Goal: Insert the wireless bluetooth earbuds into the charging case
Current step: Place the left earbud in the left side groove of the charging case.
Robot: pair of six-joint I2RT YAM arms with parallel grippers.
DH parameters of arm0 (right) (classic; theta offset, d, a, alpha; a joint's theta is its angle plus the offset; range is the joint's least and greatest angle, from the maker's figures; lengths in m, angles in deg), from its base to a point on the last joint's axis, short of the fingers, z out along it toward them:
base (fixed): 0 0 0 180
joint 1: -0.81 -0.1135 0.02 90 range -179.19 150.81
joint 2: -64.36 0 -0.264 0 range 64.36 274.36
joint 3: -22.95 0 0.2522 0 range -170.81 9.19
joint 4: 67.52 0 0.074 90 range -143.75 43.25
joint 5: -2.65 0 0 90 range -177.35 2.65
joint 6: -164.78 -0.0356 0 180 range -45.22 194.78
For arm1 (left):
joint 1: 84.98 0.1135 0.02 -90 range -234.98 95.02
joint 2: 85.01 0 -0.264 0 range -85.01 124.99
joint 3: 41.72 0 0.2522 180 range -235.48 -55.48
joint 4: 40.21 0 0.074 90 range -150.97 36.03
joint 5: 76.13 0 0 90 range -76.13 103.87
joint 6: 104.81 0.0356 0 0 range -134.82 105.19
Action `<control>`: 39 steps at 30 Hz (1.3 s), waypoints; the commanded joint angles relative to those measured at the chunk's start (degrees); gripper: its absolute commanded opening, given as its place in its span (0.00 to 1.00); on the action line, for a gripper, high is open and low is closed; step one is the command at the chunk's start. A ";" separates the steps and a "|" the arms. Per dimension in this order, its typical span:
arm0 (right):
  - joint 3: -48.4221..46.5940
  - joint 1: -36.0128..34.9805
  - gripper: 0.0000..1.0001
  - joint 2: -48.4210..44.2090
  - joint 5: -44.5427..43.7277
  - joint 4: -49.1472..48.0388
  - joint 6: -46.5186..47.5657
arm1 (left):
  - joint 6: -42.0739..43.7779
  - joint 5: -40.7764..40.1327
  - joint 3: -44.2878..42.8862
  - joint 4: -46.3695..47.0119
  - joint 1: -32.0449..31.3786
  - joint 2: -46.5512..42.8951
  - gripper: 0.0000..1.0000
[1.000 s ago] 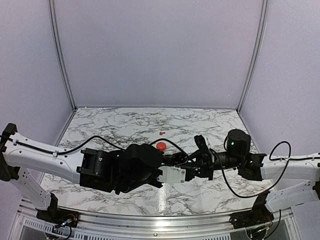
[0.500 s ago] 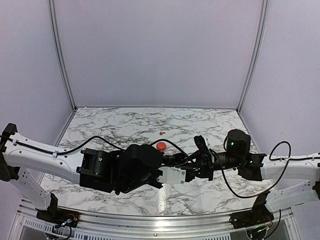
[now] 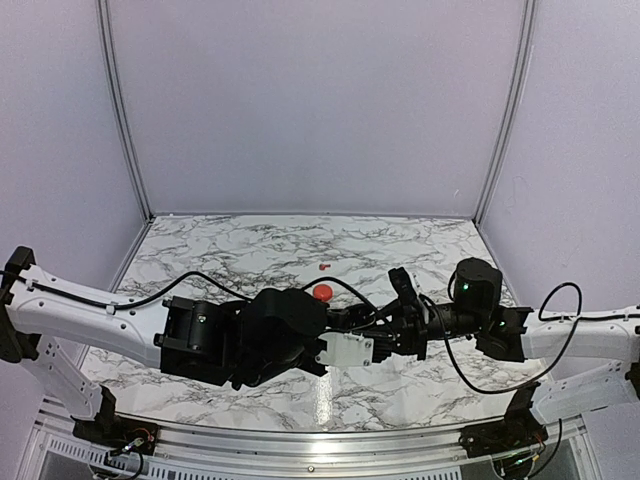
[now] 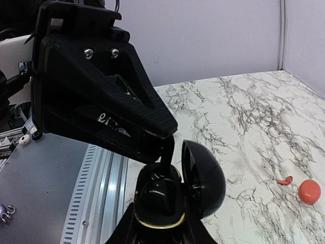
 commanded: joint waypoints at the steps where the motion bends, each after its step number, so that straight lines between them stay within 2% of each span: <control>1: -2.28 0.75 0.00 -0.63 -2.20 -5.14 -1.44 | -1.02 2.61 -1.15 -0.50 -1.40 0.71 0.16; 20: -2.25 0.99 0.00 -0.09 -1.16 -7.25 -1.38 | -2.24 5.66 -1.02 -0.58 -1.49 -1.07 0.21; 25: -2.11 0.95 0.00 -0.31 -0.18 -7.66 -1.21 | -2.98 5.66 -0.63 -0.50 -1.42 -1.82 0.30; 32: -2.01 0.95 0.00 -0.16 2.01 -8.02 -1.03 | -4.07 6.07 -0.50 0.86 -1.23 -2.76 0.38; 39: -2.34 0.85 0.00 0.77 3.64 -7.62 -0.73 | -3.81 3.48 1.04 7.53 -1.06 -3.33 0.50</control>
